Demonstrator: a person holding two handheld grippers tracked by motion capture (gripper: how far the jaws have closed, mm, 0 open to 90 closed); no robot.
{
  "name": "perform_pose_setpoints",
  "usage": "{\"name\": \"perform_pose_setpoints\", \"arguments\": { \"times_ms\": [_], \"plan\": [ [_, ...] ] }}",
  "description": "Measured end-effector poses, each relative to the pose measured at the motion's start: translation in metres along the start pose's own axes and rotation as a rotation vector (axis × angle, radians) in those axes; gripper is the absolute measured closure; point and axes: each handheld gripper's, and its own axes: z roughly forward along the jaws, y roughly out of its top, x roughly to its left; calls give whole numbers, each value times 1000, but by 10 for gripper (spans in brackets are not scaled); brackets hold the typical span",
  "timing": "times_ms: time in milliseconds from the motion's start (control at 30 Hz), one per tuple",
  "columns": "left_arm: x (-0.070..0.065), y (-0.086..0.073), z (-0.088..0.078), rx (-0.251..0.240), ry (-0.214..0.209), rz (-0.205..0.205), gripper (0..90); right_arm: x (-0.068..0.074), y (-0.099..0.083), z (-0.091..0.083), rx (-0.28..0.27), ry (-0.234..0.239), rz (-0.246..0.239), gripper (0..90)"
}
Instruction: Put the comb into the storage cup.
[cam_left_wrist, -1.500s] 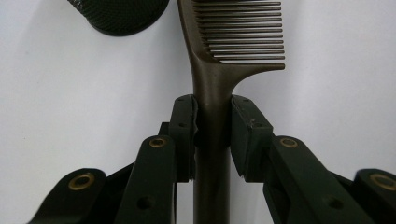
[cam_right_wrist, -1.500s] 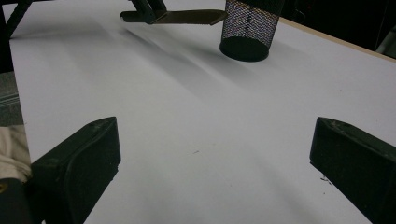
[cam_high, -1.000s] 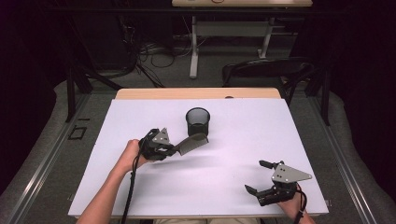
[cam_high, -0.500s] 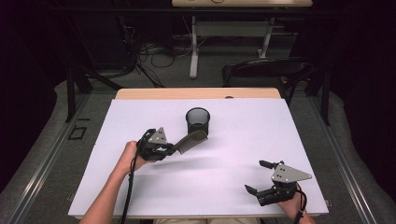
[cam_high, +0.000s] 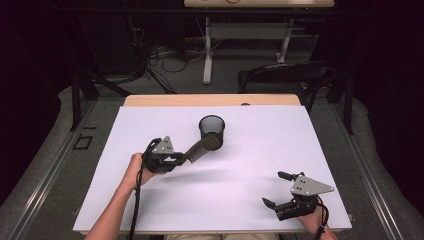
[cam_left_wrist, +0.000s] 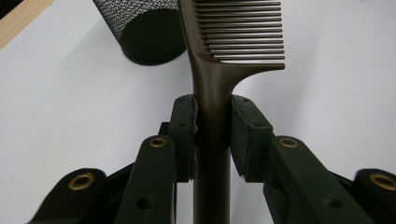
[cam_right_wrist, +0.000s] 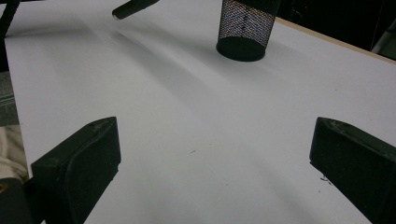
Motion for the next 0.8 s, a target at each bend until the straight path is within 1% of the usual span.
{"name": "perform_pose_setpoints", "arguments": {
  "times_ms": [133, 300, 433, 600, 633, 667, 800],
  "plan": [
    [0, 0, 0, -14, 21, -10, 718, 0, 0, 0, 0, -1, -5, 16],
    [-1, 0, 1, -37, 20, -29, 717, 0, 0, 0, 1, 1, -5, 16],
    [-2, 0, 2, -44, 31, -40, 717, -1, 0, 0, 2, -2, -5, 16],
    [-3, -1, 2, -68, 43, -54, 718, -1, 0, 0, 0, -4, -5, 16],
    [-3, -1, 2, -71, 38, -55, 717, 0, 0, 0, 2, -4, -1, 16],
    [-4, -1, 2, -76, 44, -56, 717, 0, 0, 0, 1, -7, -3, 16],
    [-5, 1, 0, -90, 45, -52, 718, -1, 0, -1, 1, -9, -4, 16]
  ]
}}
